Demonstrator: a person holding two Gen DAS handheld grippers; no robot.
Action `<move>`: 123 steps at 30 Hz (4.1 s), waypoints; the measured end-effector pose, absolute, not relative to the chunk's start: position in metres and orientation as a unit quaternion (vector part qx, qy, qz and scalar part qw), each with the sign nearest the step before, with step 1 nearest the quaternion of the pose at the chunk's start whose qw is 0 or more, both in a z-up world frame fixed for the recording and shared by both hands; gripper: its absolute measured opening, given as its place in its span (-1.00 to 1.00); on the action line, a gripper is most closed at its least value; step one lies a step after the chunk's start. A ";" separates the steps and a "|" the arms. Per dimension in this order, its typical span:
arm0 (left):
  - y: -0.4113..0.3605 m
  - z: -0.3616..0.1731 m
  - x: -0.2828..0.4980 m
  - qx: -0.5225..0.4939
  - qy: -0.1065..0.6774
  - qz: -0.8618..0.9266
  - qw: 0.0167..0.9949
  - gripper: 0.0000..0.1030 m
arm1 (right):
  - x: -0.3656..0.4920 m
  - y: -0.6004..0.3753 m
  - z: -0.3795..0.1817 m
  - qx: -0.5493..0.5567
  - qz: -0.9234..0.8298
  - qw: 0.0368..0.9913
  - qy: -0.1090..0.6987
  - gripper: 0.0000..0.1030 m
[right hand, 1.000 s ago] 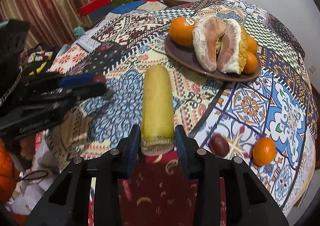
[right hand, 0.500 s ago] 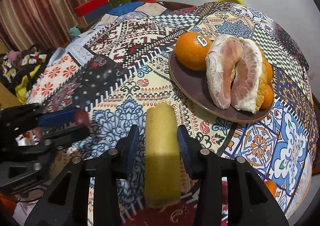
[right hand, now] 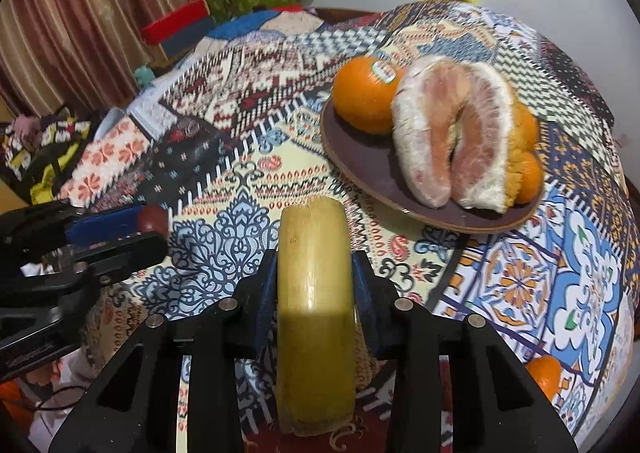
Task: Organize fruits
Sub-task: 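Carry the red date and corn cob onto the dark plate with both tools, then open both tools over the plate and withdraw them, then grasp another red date with the left tool while the right tool grasps a small tangerine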
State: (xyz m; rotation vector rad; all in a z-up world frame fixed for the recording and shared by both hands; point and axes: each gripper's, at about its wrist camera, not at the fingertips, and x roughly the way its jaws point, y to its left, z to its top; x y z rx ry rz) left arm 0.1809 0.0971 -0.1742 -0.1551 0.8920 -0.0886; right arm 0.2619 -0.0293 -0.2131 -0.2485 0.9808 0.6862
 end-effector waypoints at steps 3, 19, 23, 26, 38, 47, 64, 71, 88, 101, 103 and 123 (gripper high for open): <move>0.095 -0.171 0.186 -0.072 0.427 -0.045 0.900 -0.47 | 0.260 -0.039 -0.202 -0.096 0.322 0.828 0.448 -0.35; 0.076 -0.146 0.234 -0.067 0.393 -0.067 0.915 -0.47 | 0.278 -0.077 -0.160 -0.055 0.280 0.878 0.386 -0.37; 0.071 -0.145 0.249 -0.065 0.391 -0.070 0.915 -0.47 | 0.283 -0.078 -0.157 -0.056 0.278 0.881 0.379 -0.37; 0.066 -0.147 0.261 -0.061 0.392 -0.075 0.915 -0.47 | 0.289 -0.079 -0.153 -0.054 0.284 0.881 0.376 -0.37; 0.055 -0.174 0.295 -0.063 0.420 -0.085 0.902 -0.47 | 0.320 -0.075 -0.157 -0.049 0.273 0.884 0.377 -0.37; 0.058 -0.183 0.307 -0.064 0.430 -0.084 0.897 -0.47 | 0.336 -0.059 -0.162 -0.071 0.269 0.881 0.382 -0.37; 0.062 -0.170 0.294 -0.078 0.434 -0.079 0.894 -0.34 | 0.328 -0.075 -0.147 -0.070 0.248 0.893 0.369 -0.19; 0.053 -0.138 0.267 -0.064 0.410 -0.078 0.907 -0.34 | 0.300 -0.099 -0.129 -0.070 0.235 0.903 0.352 -0.19; 0.001 -0.119 0.219 -0.048 0.409 -0.104 0.905 -0.25 | 0.237 -0.163 -0.129 -0.068 0.197 0.908 0.362 -0.18; -0.050 -0.173 0.224 -0.031 0.469 -0.148 0.870 -0.25 | 0.231 -0.187 -0.178 -0.049 0.189 0.889 0.414 -0.18; -0.055 -0.179 0.226 -0.029 0.475 -0.153 0.866 -0.25 | 0.234 -0.190 -0.183 -0.043 0.191 0.886 0.421 -0.18; -0.052 -0.196 0.236 -0.034 0.478 -0.167 0.862 -0.54 | 0.256 -0.176 -0.214 -0.035 0.224 0.864 0.450 -0.22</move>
